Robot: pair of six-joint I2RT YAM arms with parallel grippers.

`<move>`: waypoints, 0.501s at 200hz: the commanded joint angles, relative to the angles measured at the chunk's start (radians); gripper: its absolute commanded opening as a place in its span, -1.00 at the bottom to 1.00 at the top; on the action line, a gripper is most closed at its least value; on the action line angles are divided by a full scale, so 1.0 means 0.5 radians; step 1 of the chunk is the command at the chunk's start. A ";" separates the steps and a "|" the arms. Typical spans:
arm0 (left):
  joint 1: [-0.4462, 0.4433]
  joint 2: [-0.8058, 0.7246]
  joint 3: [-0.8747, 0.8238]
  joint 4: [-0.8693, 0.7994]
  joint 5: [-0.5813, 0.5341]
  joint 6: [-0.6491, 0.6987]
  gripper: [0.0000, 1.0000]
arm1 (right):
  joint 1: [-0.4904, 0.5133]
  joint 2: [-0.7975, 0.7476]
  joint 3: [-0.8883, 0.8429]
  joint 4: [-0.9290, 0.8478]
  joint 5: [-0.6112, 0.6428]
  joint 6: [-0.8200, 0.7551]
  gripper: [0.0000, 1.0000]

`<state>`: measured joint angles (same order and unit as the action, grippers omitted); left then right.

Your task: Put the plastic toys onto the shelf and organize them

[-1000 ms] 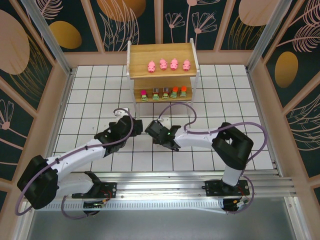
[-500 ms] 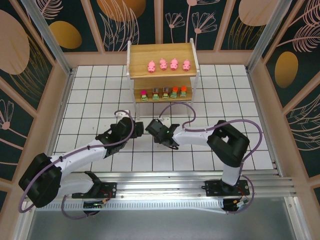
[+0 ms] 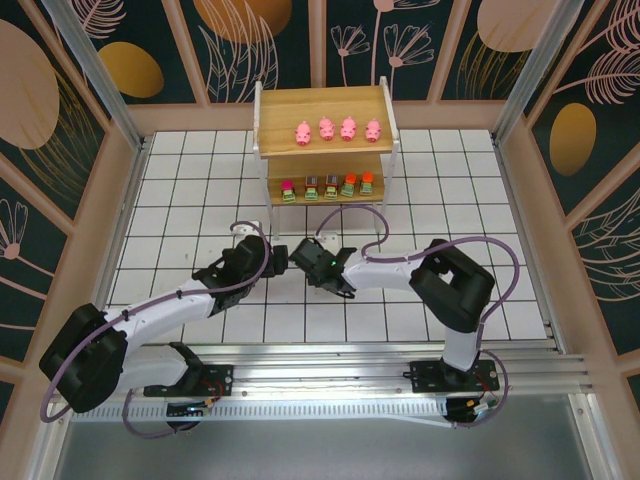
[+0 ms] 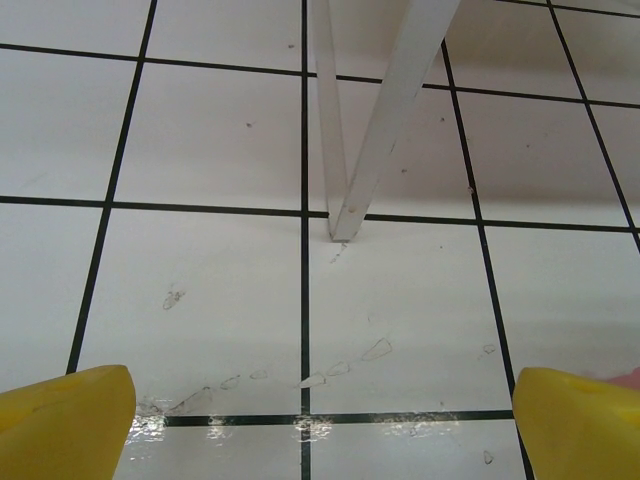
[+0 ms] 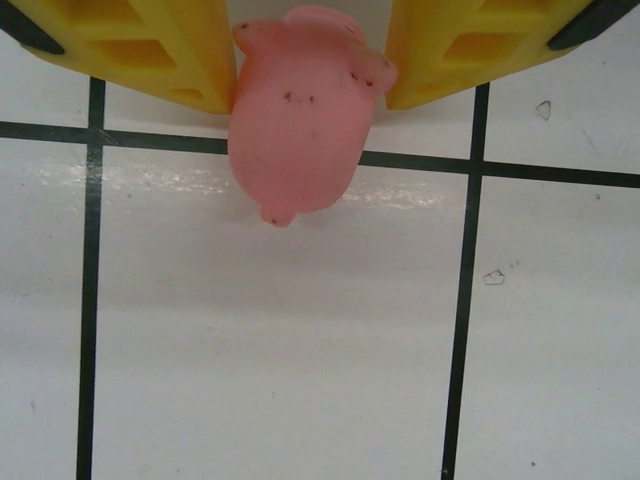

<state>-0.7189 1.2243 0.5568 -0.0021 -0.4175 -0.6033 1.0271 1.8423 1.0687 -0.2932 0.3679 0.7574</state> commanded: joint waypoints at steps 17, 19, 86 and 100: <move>0.017 0.023 -0.043 0.041 0.017 0.038 0.94 | -0.014 0.053 0.072 -0.003 0.056 -0.028 -0.23; 0.017 0.024 -0.045 0.041 0.018 0.038 0.94 | -0.014 0.053 0.069 -0.005 0.059 -0.027 -0.24; 0.019 0.029 -0.093 0.061 0.047 0.035 0.94 | -0.005 -0.064 0.042 -0.071 0.134 -0.039 -0.37; 0.017 0.039 -0.104 0.077 0.063 0.038 0.94 | 0.004 -0.106 0.036 -0.097 0.153 -0.041 -0.39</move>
<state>-0.7177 1.2335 0.5232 0.0051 -0.3996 -0.6029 1.0271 1.8515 1.0801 -0.2970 0.3908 0.7403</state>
